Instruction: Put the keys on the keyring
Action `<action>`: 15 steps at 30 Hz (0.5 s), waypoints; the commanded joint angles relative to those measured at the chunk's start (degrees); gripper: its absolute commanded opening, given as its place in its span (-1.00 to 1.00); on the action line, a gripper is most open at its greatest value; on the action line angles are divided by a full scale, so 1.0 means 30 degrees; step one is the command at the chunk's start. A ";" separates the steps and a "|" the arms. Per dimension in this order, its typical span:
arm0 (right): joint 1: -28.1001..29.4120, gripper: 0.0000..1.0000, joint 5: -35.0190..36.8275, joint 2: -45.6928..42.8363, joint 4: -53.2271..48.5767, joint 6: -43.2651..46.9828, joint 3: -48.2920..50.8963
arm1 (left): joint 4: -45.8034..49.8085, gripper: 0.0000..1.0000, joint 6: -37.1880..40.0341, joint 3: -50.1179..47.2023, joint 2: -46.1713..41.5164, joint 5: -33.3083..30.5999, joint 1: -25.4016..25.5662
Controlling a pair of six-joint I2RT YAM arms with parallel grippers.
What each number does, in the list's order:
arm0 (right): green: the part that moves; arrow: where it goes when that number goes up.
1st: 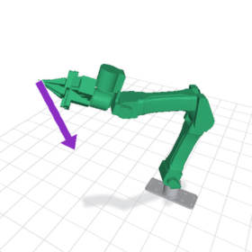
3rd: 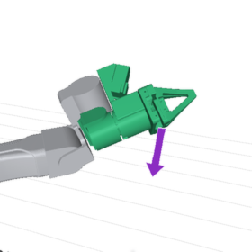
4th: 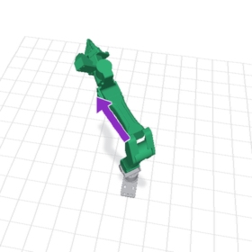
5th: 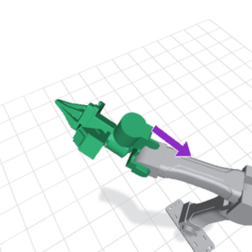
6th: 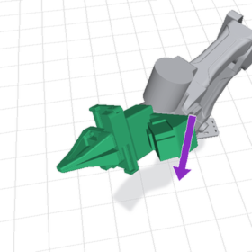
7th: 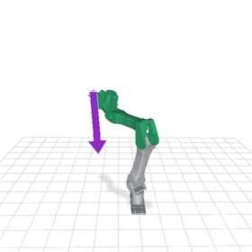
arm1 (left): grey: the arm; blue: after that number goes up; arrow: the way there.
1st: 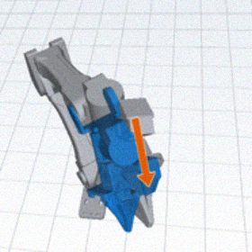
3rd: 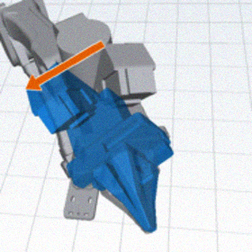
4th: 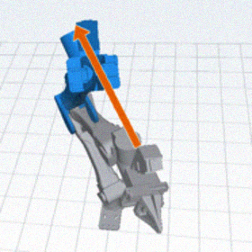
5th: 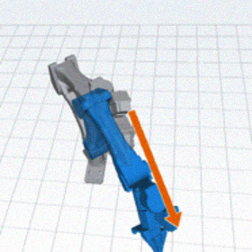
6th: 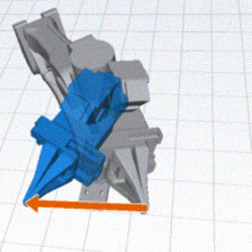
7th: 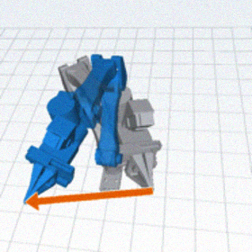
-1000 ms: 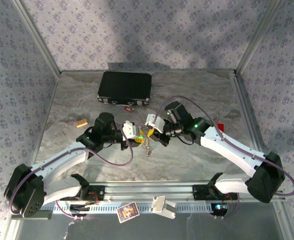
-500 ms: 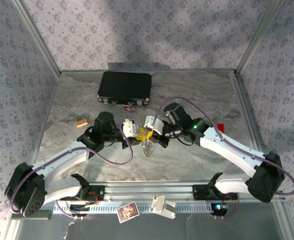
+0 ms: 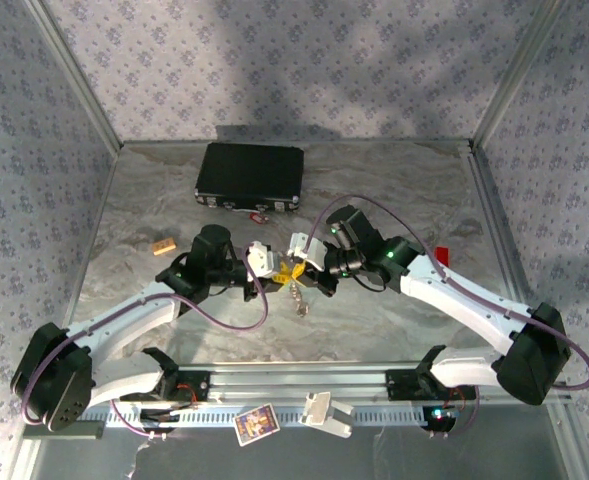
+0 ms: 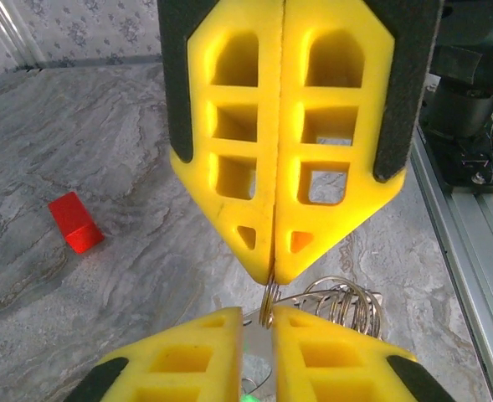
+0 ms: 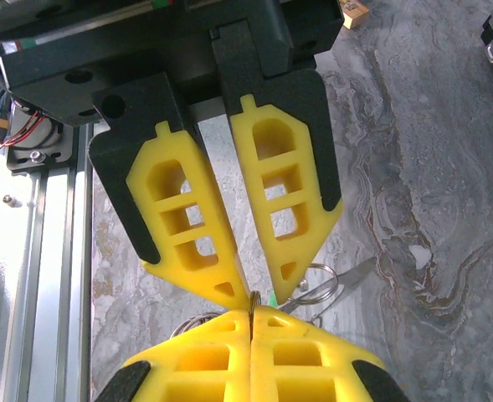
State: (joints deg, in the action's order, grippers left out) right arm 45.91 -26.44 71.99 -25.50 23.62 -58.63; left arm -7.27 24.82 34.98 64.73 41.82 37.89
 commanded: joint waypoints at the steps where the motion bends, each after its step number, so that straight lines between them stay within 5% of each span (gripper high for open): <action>1: 0.0212 -1.00 -0.0689 -0.0061 0.0025 0.0095 -0.0053 | 0.0020 -0.69 0.0282 0.0508 -0.0043 0.1035 -0.0069; 9: 0.0235 -1.00 -0.0908 0.0247 0.0111 0.0082 -0.0347 | 0.0020 -0.72 0.0296 0.0534 -0.0160 0.1458 -0.0020; 15: 0.0128 -1.00 -0.1198 0.0254 0.0216 -0.0205 -0.0440 | 0.0053 -0.93 0.0392 0.0476 -0.0266 0.1646 -0.0025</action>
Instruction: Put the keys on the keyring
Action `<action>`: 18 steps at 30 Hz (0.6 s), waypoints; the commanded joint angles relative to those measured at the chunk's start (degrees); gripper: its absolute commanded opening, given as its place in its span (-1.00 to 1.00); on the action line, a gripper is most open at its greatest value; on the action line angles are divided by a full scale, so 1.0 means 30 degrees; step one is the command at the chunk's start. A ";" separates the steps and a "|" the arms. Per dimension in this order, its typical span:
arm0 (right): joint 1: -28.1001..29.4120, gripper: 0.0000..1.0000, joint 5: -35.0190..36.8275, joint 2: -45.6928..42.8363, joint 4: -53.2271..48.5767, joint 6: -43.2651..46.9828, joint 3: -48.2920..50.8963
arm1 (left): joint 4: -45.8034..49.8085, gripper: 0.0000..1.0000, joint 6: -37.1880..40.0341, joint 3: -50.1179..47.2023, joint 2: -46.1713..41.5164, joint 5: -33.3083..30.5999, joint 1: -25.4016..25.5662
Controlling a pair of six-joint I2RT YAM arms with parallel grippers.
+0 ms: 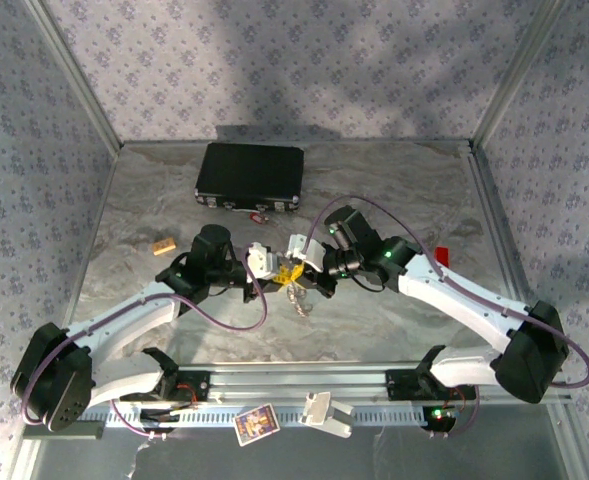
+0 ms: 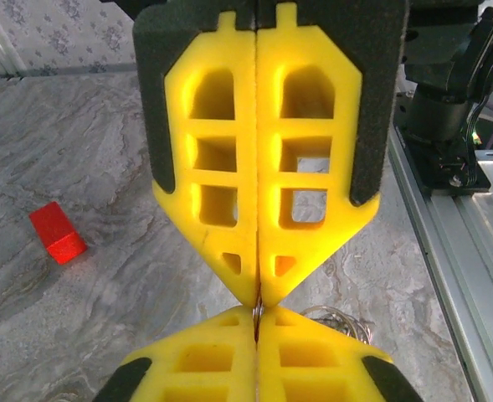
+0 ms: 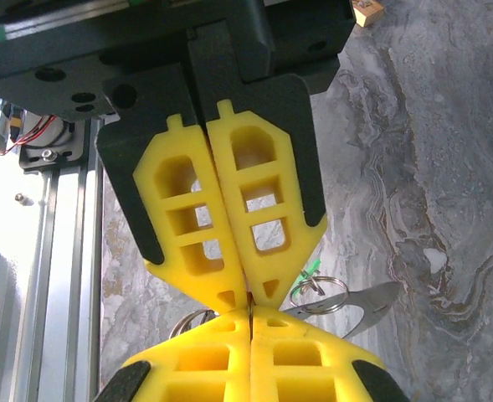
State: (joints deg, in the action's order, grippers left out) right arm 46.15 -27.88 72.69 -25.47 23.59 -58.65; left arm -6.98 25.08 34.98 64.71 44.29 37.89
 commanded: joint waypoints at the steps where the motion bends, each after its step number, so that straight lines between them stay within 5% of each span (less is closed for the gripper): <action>1: -0.0108 -1.00 -0.0727 -0.0172 0.0472 -0.0481 -0.0310 | -0.0072 -0.98 0.0336 0.0413 -0.0335 0.0822 -0.0027; 5: -0.1863 -0.29 -0.1360 -0.2607 0.3686 -0.2220 0.1947 | -0.1650 -1.00 -0.0158 -0.0360 -0.0786 0.0566 -0.0018; 10: -0.2927 -0.15 -0.1787 -0.5993 0.9227 -0.0842 0.6896 | -0.6346 -1.00 -0.2566 -0.2021 -0.1061 0.0275 -0.0003; 18: -0.2425 -0.25 -0.2964 -0.4675 1.0218 -0.0959 0.7043 | -0.9684 -1.00 -0.4870 -0.2970 -0.0966 0.0248 -0.0003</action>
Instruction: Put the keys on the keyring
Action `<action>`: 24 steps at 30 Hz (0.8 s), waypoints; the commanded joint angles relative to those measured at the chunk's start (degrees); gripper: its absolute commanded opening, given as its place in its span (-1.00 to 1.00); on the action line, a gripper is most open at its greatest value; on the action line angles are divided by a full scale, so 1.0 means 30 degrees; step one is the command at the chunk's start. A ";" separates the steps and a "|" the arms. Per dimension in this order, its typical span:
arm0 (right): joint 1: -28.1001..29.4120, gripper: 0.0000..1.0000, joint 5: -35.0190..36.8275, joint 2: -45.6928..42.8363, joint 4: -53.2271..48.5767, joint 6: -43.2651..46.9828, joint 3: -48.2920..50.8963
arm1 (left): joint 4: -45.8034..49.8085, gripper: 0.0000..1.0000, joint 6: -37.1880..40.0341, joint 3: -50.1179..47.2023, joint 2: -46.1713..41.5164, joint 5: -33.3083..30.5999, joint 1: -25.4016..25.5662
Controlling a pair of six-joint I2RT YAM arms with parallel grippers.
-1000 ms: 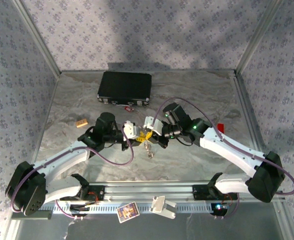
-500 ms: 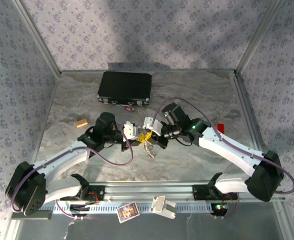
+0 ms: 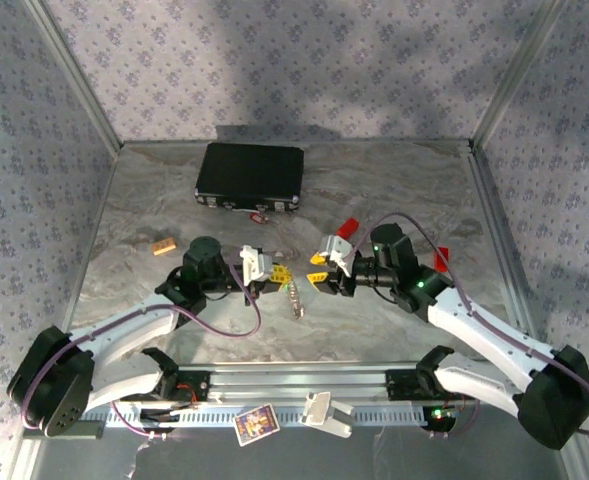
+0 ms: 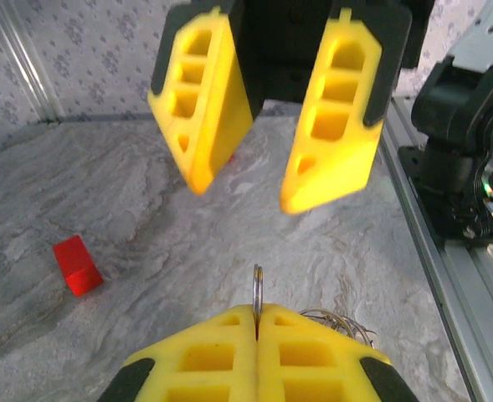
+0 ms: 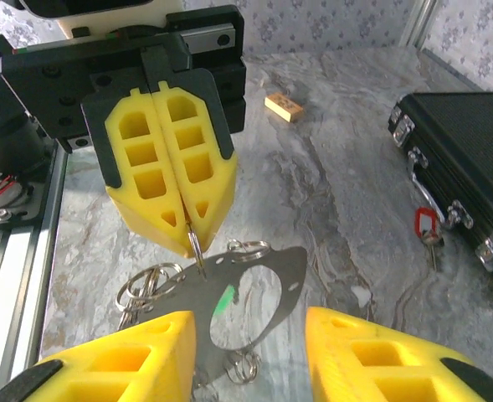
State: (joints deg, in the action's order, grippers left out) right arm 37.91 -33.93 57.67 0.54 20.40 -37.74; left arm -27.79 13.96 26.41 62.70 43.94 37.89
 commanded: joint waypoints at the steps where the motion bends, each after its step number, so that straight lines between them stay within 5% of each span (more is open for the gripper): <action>1: 0.0393 -0.26 -0.1048 0.0522 0.1591 0.0141 0.0007 | -0.2946 -1.00 -0.1314 -0.0175 -0.0303 0.0352 -0.0019; 18: 0.1046 -0.68 -0.1576 0.2185 0.2751 -0.0118 -0.0668 | -0.4389 -1.00 -0.2402 -0.0733 -0.0303 0.0033 0.0202; 24: 0.1066 -0.60 -0.1149 0.2080 0.2868 -0.0212 -0.0700 | -0.4213 -1.00 -0.2279 -0.0720 -0.0303 0.0053 0.0202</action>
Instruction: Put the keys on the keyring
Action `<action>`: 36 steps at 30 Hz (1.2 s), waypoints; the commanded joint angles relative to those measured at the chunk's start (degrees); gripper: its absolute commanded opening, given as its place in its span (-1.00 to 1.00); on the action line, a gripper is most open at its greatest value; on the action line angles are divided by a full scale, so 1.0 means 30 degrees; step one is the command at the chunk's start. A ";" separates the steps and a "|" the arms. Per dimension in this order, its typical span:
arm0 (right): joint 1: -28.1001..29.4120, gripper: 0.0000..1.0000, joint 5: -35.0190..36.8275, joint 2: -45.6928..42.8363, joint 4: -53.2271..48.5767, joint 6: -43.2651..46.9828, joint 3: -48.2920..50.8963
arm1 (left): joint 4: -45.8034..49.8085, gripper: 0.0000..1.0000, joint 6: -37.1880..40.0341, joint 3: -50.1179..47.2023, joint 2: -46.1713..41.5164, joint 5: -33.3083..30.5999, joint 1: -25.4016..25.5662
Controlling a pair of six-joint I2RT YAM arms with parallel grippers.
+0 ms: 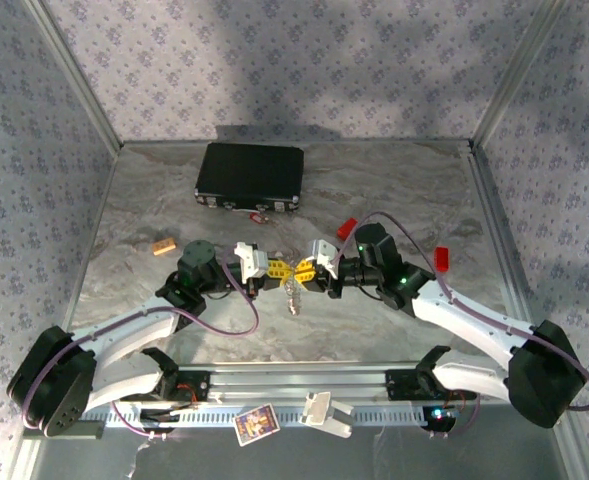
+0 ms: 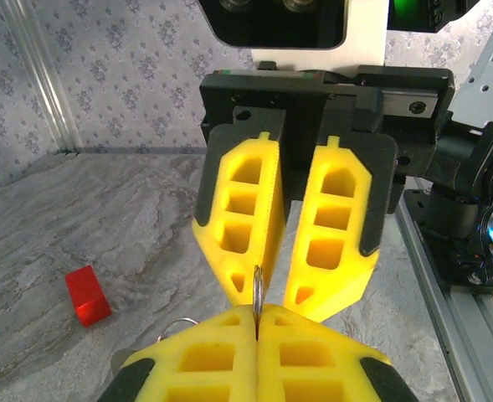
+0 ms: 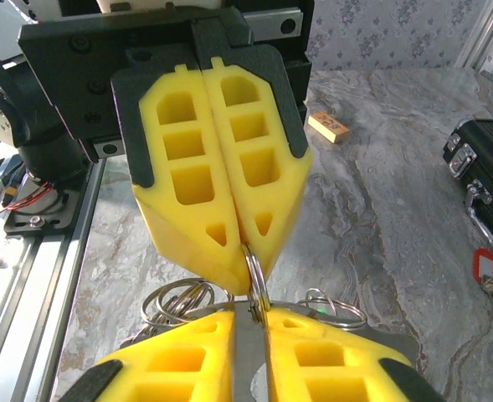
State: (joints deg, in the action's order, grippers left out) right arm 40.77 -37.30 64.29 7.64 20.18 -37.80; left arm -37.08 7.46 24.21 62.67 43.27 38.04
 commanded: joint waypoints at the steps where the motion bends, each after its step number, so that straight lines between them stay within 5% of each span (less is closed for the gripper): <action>1: 0.0106 -0.56 0.0285 -0.0212 0.0501 -0.0157 -0.0614 | -0.1138 -1.00 -0.0092 0.0014 -0.0332 0.0256 0.0151; 9: -0.0086 -0.61 0.0028 -0.0690 0.0542 -0.0308 -0.0374 | -0.0856 -1.00 0.0046 0.0163 -0.0186 0.0412 0.0150; 18: 0.0002 -1.00 -0.0476 -0.0351 0.0127 -0.0054 -0.0837 | -0.0212 -0.88 0.0197 0.0447 -0.0170 0.0205 0.0151; 22: 0.0059 -1.00 0.0061 -0.0685 -0.3129 0.1684 -0.1990 | 0.3108 -0.41 0.1931 0.1030 -0.0795 -0.0935 0.0181; 29: 0.0616 -1.00 0.1979 0.0077 -1.0010 0.5053 -0.5035 | 0.8466 -0.32 0.4623 0.2761 -0.1521 -0.1823 0.0289; 36: 0.1241 -1.00 0.3282 0.1158 -1.2080 0.6006 -0.7021 | 0.9589 -0.33 0.5096 0.3725 -0.1117 -0.1073 0.0606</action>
State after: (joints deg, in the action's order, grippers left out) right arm 43.68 -29.58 66.87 -23.51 35.46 -55.70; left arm -11.57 20.47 33.32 59.02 38.13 39.07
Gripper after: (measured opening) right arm 0.042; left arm 0.339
